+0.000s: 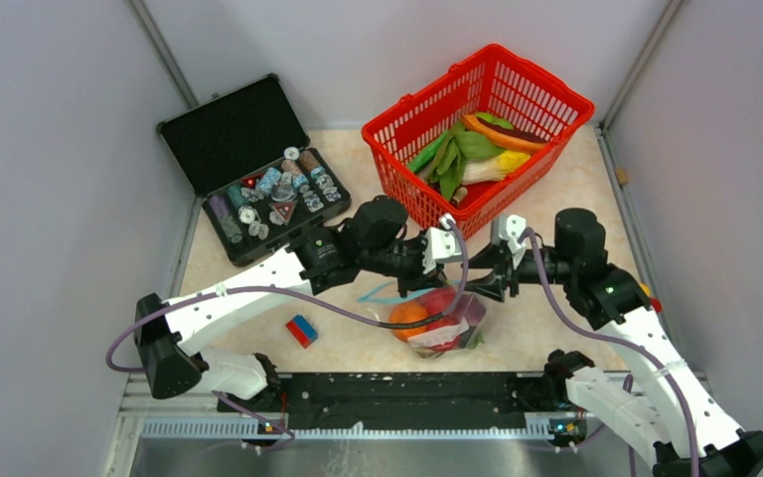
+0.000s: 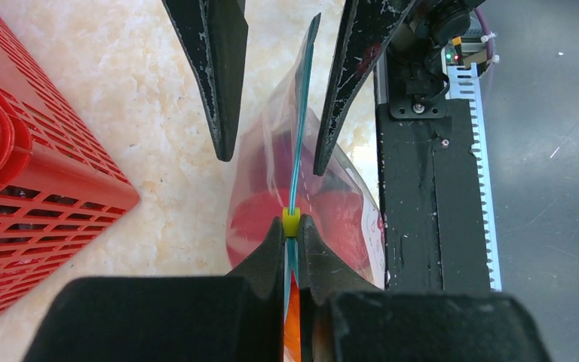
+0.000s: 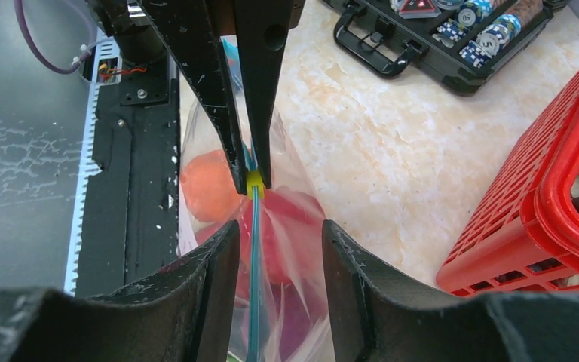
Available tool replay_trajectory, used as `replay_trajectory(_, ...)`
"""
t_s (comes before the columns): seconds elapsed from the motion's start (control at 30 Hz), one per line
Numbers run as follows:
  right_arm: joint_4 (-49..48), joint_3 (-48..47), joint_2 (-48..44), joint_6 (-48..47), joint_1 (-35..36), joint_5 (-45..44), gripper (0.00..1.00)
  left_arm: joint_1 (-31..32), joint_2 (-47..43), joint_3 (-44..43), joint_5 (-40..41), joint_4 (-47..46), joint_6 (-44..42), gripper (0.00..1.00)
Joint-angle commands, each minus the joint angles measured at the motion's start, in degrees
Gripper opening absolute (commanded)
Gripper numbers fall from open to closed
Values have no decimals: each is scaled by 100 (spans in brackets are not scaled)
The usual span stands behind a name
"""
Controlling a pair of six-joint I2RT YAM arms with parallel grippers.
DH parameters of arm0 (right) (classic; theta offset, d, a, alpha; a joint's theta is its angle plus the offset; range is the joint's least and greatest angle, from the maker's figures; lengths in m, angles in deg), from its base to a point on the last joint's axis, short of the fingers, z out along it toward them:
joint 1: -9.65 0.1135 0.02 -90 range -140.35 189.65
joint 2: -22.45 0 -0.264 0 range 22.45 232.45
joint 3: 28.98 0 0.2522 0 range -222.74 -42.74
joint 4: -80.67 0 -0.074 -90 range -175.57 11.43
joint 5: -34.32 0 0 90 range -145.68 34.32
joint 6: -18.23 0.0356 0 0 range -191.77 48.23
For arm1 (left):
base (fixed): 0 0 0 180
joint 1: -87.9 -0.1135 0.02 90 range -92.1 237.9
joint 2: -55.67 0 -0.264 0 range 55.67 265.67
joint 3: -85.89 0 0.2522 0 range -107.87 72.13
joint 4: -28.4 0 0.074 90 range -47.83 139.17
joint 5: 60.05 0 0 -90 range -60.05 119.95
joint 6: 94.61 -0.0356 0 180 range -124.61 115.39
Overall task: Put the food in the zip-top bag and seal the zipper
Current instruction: Zip the zipper food storage bag at the center of the board.
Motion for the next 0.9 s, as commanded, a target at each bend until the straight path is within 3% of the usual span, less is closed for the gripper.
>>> replay_trajectory(0.0,-55,-4,29,-127,102,197,43,6,-128,-251,-176,-307,-46,0)
replay_trajectory(0.13,78,-14,57,-210,130,173,26,3,-137,-250,-167,-312,-44,0)
replay_trajectory(0.3,208,-13,33,-276,141,51,16,3,-164,-210,-111,-307,-47,0)
replay_trajectory(0.4,206,7,-22,-318,141,-92,0,3,-218,-138,-70,-316,-46,0)
replay_trajectory(0.87,-740,712,-1038,680,144,-1151,0,-29,-1372,1309,987,-395,171,0)
